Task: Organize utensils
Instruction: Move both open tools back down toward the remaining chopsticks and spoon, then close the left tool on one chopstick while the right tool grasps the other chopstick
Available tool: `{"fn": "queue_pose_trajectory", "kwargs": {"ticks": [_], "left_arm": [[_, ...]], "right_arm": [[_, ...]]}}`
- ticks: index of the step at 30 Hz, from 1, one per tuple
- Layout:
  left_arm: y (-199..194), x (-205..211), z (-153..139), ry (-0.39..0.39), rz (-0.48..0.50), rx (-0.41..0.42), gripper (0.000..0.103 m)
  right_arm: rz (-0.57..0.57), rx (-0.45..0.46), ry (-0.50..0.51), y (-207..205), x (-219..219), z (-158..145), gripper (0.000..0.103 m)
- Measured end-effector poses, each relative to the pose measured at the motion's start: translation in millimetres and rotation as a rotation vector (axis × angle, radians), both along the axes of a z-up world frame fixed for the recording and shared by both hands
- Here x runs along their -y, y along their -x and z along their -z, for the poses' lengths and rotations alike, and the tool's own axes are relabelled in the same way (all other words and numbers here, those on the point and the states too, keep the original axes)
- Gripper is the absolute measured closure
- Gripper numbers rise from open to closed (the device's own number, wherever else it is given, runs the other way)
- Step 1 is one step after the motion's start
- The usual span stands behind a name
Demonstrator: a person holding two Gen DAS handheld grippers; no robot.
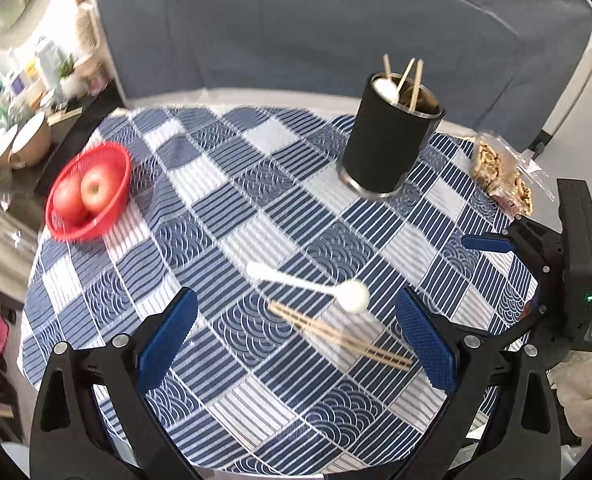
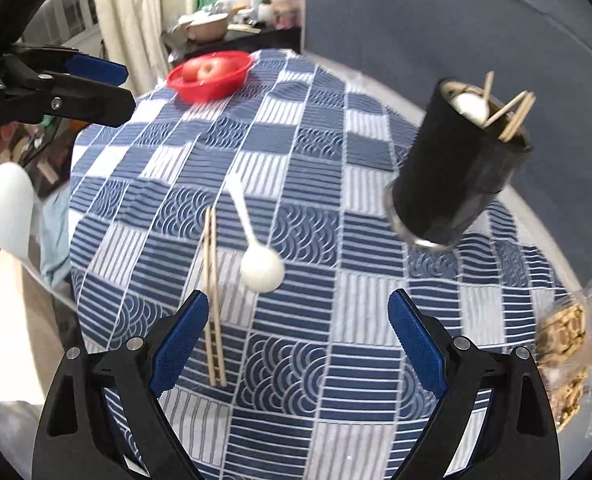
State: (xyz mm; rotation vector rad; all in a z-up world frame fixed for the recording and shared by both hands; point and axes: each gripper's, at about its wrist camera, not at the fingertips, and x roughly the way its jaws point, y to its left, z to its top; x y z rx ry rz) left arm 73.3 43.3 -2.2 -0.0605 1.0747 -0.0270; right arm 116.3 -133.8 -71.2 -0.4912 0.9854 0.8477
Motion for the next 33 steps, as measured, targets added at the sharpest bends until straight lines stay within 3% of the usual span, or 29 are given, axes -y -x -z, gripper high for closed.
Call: {"fn": "queue_pose_trajectory", "kwargs": {"ticks": [13,26,29,32,33], "left_arm": [[24,-27,59,0.015,-0.211,-0.114,0.006],[22,-15,105,0.034,-0.246,-0.189,0.006],[18,-10,113,0.034,-0.244,-0.207,0.006],[13,-8,119,0.035,-0.261,-0.218,0.006],[12,-6,121,0.034,-0.265,-0.223,0.006]], "right_arm": [[-0.034,-0.081,0.080,7,-15,56,0.017],[-0.065,-0.138,0.137,8,-29,88,0.025],[-0.072,-0.115,0.153,12,-33,91,0.025],[-0.069,-0.118,0.137,10,-31,87,0.034],[-0.067,-0.116,0.132,8,-30,86,0.045]]}}
